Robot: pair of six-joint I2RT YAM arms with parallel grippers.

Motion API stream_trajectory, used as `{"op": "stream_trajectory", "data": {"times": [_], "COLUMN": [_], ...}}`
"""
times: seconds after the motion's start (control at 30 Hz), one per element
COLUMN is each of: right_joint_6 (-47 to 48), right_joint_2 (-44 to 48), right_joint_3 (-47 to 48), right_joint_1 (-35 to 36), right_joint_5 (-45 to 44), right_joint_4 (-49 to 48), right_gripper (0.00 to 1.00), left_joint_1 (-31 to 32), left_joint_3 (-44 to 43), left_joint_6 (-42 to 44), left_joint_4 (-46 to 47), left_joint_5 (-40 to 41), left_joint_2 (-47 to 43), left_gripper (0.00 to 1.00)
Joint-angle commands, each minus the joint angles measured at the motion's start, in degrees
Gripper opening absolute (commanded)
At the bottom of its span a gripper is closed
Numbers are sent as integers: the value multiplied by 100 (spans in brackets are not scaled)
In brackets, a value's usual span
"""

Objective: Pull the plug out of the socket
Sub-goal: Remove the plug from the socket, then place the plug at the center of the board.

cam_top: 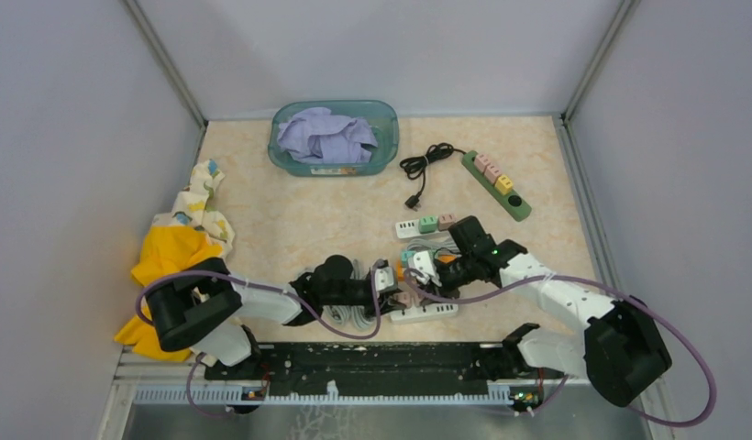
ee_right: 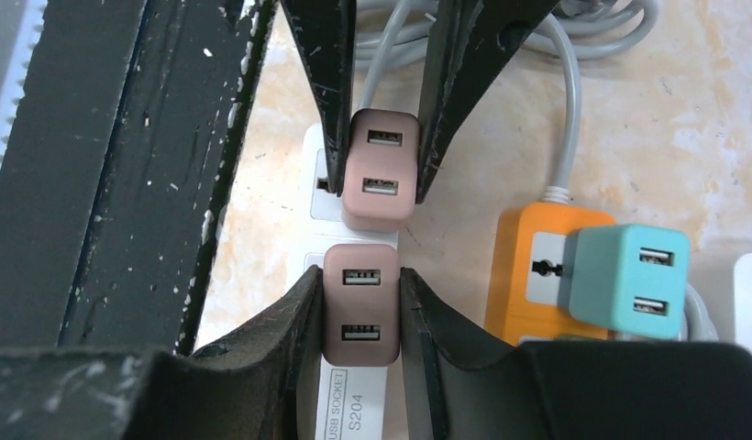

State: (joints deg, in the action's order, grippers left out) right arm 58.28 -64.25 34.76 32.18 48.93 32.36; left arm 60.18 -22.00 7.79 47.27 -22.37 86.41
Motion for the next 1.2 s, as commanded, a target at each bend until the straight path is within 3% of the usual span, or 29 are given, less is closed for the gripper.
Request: {"op": "stream_trajectory", "data": {"times": [0.0,0.1,0.23,0.3,0.43,0.53,0.57,0.63,0.7,0.77,0.83,0.93,1.03,1.1,1.17], "right_joint_6": [-708,-945,-275,103,-82,181,386,697,435,-254,-1129,-2694,-5507,-7709,-9311], "right_joint_2": [-146,-135,416,544,81,-14,116,425,780,1010,981,875,834,783,756], "right_joint_3": [286,380,222,97,394,1116,1256,1315,1227,1136,1197,1184,748,439,205], "right_joint_1": [244,128,-587,-537,-68,-428,-683,-1183,-1543,-1727,-1761,-1868,-1950,-1989,-2171], "right_joint_5": [516,106,415,1017,937,918,1050,1413,1600,1745,1940,2621,3004,2561,2219], "right_joint_4": [-786,-861,-241,4,13,1070,1433,1812,1593,1050,646,-297,-2499,-4198,-5263], "right_gripper": [0,0,0,0,0,0,0,0,0,0,0,0,0,0,0], "left_joint_1": [32,62,106,124,132,134,133,134,134,134,134,134,133,125,112], "left_joint_3": [-59,-103,-127,-152,-251,-260,-230,-143,-67,-47,-74,-75,-35,-30,-87], "left_joint_6": [102,99,94,140,198,91,5,-268,-445,-591,-694,-872,-1443,-2016,-2475], "left_joint_4": [-489,-534,-619,-658,-796,-854,-854,-673,-517,-499,-574,-587,-532,-533,-706], "left_joint_5": [-68,-33,-7,-24,-29,149,241,400,458,570,679,922,1595,2199,2735], "left_joint_2": [253,302,282,298,359,147,4,-341,-735,-1084,-1392,-1846,-2311,-2596,-2836], "left_gripper": [1,1,1,1,1,2,8,32,55,72,82,88,100,100,100]}}
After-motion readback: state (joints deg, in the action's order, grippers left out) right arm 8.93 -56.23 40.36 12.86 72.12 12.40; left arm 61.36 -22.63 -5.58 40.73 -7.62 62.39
